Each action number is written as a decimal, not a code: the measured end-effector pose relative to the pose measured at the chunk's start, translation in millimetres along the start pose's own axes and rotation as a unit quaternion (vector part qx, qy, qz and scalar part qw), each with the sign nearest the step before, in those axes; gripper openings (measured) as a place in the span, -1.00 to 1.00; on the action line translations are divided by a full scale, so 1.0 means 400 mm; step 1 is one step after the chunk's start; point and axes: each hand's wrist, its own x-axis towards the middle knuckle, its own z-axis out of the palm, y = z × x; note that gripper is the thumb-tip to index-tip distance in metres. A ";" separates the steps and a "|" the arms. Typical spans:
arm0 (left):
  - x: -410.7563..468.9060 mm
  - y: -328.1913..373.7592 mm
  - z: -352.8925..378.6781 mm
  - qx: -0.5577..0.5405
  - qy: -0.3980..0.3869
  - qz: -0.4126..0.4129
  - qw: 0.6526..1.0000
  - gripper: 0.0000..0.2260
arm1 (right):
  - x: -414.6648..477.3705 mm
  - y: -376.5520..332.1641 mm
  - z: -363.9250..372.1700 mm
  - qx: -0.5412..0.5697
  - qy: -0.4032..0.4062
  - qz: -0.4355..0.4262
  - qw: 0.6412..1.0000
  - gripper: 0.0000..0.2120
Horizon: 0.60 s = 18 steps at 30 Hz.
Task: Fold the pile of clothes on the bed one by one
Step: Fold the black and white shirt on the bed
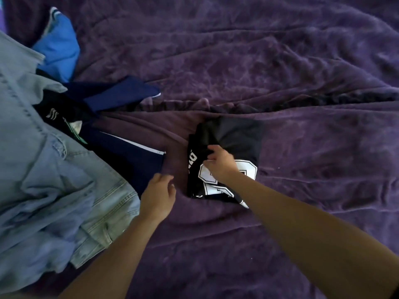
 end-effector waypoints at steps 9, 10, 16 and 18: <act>0.165 0.189 0.133 0.195 0.039 0.214 0.956 -0.46 | 0.045 0.179 -0.169 -0.399 0.174 -0.188 0.880 -0.40; 0.184 0.184 0.156 0.210 0.030 0.207 0.955 -0.43 | 0.061 0.202 -0.158 -0.412 0.156 -0.180 0.879 -0.38; 0.277 0.102 0.229 0.266 0.002 0.184 0.946 -0.34 | 0.159 0.304 -0.101 -0.418 0.117 -0.125 0.892 -0.33; 0.286 0.103 0.236 0.271 0.000 0.183 0.945 -0.31 | 0.170 0.311 -0.095 -0.428 0.114 -0.126 0.888 -0.32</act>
